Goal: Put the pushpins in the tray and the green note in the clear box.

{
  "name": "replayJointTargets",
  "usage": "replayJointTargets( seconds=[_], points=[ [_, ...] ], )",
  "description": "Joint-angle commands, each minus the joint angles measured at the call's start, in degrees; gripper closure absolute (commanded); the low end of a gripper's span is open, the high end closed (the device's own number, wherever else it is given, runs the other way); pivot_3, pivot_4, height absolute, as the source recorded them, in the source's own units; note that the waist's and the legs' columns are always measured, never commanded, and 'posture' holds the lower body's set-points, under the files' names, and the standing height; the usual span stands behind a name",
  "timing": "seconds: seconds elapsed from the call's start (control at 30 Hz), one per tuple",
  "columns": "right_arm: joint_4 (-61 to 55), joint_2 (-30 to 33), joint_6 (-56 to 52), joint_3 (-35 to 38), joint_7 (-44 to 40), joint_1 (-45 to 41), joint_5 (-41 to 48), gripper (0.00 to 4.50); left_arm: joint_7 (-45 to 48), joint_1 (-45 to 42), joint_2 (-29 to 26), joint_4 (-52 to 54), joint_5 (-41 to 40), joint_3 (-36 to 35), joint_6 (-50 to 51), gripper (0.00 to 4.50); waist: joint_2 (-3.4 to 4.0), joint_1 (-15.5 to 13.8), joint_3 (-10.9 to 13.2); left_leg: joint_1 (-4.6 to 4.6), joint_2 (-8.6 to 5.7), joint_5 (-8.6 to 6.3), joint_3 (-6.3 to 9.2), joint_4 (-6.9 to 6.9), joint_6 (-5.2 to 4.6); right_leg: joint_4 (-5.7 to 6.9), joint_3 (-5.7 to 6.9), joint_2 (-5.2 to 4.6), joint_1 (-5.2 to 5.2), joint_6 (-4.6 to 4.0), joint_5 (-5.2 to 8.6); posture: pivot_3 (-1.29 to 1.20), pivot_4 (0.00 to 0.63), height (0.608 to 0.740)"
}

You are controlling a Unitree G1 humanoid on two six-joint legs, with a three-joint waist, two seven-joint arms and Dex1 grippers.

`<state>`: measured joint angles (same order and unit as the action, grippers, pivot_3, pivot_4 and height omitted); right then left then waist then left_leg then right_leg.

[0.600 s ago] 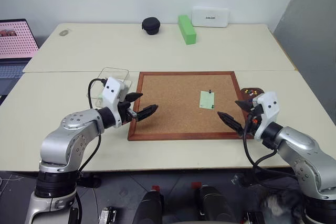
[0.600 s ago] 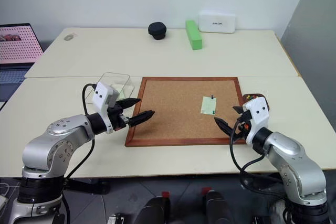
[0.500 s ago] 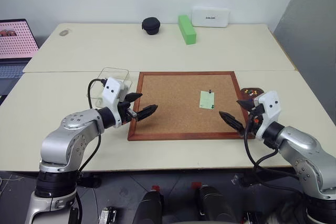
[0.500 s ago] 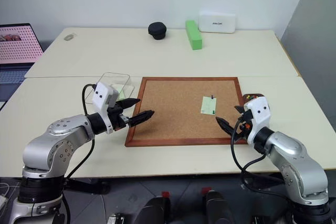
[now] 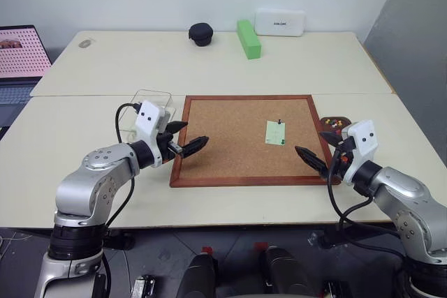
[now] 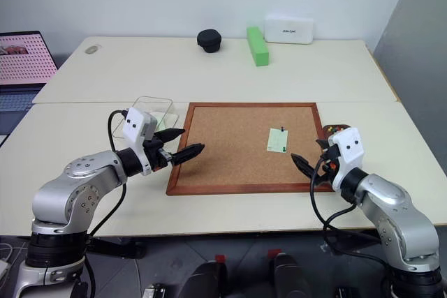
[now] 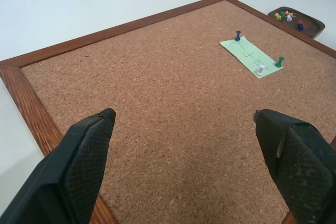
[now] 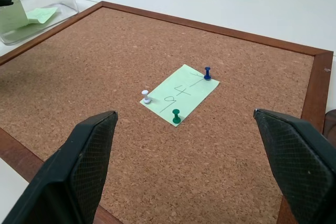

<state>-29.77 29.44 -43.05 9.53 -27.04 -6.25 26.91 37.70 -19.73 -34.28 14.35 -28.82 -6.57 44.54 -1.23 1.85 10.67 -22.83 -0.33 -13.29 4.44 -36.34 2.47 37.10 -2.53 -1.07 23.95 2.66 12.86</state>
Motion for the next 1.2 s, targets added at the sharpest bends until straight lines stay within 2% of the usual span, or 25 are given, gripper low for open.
replayJointTargets(
  seconds=[0.03,0.43,0.53,0.57,0.63,0.83,1.03,1.2],
  points=[
    [-0.7,0.6,1.6,1.1,0.4,-0.9,-0.3,0.13,0.2,-1.3,0.4,1.6,-1.4,-0.6,-0.3,0.02,0.00,0.0,0.0,0.00,0.00,0.00,0.00,0.00,0.00,0.00,0.00,0.00,0.00,0.00,0.00,0.00,0.150,0.740],
    [3.2,-1.5,5.9,-2.7,3.2,-3.7,-5.3,0.13,1.7,-5.1,3.1,-2.2,0.0,2.4,-2.2,0.02,0.00,0.0,0.0,0.01,-0.01,0.00,-0.01,-0.02,0.00,0.01,0.00,0.00,-0.01,0.01,-0.01,0.00,0.150,0.740],
    [6.6,-2.7,7.5,-4.8,4.4,-6.0,-7.7,0.00,3.0,-6.4,4.5,-4.8,1.8,5.1,-5.7,0.44,0.00,0.0,0.0,0.00,-0.01,0.00,-0.01,-0.02,0.00,0.01,-0.01,0.00,0.00,0.01,-0.01,0.00,0.150,0.740],
    [8.1,-3.0,8.2,-5.8,4.7,-7.1,-8.7,0.00,3.4,-7.1,5.2,-6.1,2.5,6.2,-7.0,0.77,0.00,0.0,0.0,0.01,-0.01,0.00,-0.01,-0.02,0.00,0.01,-0.01,0.00,-0.01,0.01,-0.01,0.00,0.150,0.740],
    [10.6,-3.8,9.5,-7.2,4.7,-8.9,-10.2,0.00,4.0,-8.2,6.6,-8.5,3.5,7.6,-9.2,1.11,0.00,0.0,0.0,0.01,-0.01,0.00,-0.01,-0.02,0.00,0.02,-0.01,0.00,-0.01,0.00,-0.01,0.00,0.150,0.740],
    [22.2,-7.1,14.0,-11.5,3.6,-15.8,-13.5,0.00,5.9,-12.8,11.5,-21.4,9.3,11.8,-20.1,2.26,0.00,0.0,0.0,0.02,-0.02,0.00,-0.03,-0.03,0.00,0.04,-0.02,0.01,0.00,0.00,-0.02,0.00,0.150,0.740],
    [31.3,-9.6,18.5,-12.4,3.7,-21.6,-15.9,0.00,3.8,-15.2,17.3,-32.4,14.0,12.6,-30.9,3.49,0.00,0.0,0.0,-0.04,-0.05,0.00,-0.04,-0.03,0.00,0.02,-0.02,-0.02,0.03,-0.25,-0.18,0.00,0.150,0.740],
    [35.6,-10.9,20.8,-12.5,3.6,-24.4,-17.4,0.00,3.2,-17.1,20.1,-37.5,15.6,12.5,-34.1,4.48,0.00,0.0,0.0,-0.04,-0.04,0.00,-0.04,-0.03,0.00,0.03,-0.02,-0.02,0.03,-0.26,-0.19,0.00,0.150,0.740]
  ],
)
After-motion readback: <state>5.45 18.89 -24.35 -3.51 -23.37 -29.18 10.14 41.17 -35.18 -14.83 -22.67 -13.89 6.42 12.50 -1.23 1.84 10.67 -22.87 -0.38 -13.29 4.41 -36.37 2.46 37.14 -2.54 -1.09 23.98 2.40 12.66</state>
